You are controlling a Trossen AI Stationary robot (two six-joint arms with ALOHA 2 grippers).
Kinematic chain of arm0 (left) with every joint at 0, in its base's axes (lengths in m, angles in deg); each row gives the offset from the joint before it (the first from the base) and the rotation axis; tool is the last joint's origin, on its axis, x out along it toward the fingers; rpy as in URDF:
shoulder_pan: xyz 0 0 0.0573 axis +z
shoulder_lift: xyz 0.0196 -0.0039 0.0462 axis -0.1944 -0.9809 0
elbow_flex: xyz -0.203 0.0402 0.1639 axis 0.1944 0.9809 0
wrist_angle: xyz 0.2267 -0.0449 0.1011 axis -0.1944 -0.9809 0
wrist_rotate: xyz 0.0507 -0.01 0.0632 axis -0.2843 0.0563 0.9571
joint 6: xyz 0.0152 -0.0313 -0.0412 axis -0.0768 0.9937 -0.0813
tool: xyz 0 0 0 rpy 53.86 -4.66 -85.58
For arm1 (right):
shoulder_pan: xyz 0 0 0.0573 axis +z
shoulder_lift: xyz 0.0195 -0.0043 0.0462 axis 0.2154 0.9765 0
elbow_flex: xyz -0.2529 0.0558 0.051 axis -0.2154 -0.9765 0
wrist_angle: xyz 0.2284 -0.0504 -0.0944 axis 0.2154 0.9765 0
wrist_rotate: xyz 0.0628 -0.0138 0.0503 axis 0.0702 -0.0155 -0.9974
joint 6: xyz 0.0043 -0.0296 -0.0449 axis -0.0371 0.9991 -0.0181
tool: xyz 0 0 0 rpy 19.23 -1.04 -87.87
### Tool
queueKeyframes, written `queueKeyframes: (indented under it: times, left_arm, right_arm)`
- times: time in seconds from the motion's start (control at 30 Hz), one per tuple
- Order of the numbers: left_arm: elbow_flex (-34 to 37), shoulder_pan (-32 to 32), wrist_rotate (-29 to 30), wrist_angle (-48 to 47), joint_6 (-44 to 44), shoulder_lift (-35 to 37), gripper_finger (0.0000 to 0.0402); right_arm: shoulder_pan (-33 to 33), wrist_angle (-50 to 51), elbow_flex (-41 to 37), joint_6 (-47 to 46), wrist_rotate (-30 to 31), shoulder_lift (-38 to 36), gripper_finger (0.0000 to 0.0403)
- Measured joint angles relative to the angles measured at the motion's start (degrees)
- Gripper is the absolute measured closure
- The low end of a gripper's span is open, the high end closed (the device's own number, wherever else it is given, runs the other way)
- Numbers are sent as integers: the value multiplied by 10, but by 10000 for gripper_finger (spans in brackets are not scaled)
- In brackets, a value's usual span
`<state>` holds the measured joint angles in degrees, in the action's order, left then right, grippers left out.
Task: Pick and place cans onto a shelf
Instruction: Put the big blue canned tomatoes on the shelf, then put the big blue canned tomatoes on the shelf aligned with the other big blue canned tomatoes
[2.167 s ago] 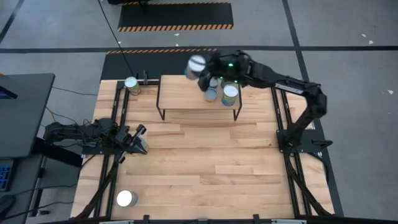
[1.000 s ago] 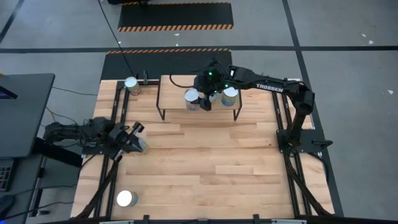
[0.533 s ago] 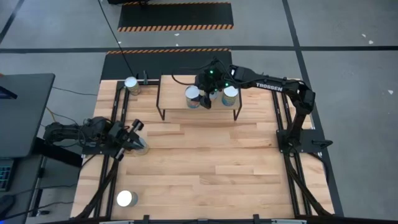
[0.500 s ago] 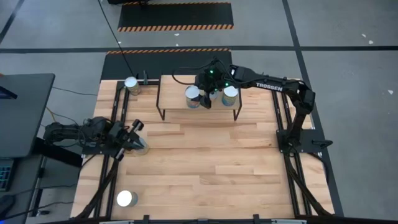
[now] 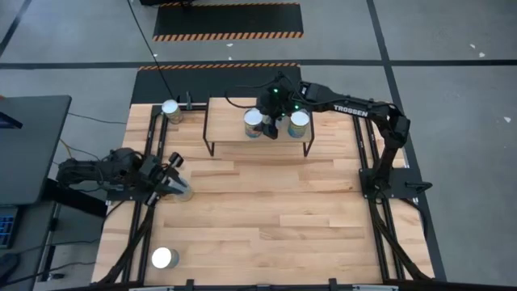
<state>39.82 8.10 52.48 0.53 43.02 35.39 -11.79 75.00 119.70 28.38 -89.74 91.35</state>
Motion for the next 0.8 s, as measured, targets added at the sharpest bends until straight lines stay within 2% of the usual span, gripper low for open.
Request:
queueKeyframes:
  times: [0.17, 0.3, 0.5, 0.63, 0.8]
  left_arm:
    - [-49, 0, 9, -61, 0, -17, 252]
    - [-88, -15, 9, -65, 20, -75, 223]
    - [-141, -47, 60, -94, 73, -182, 210]
    - [-207, -99, 64, -150, 99, -242, 209]
    - [-313, -193, 124, -295, 148, -339, 209]
  right_arm:
    - [16, 31, 42, 1, 9, -4, 24]
    - [50, 80, 88, -1, 66, -18, 24]
    - [123, 95, 117, -2, 170, -76, 24]
    - [174, 110, 117, -41, 220, -119, 24]
    - [274, 143, 117, -95, 286, -136, 27]
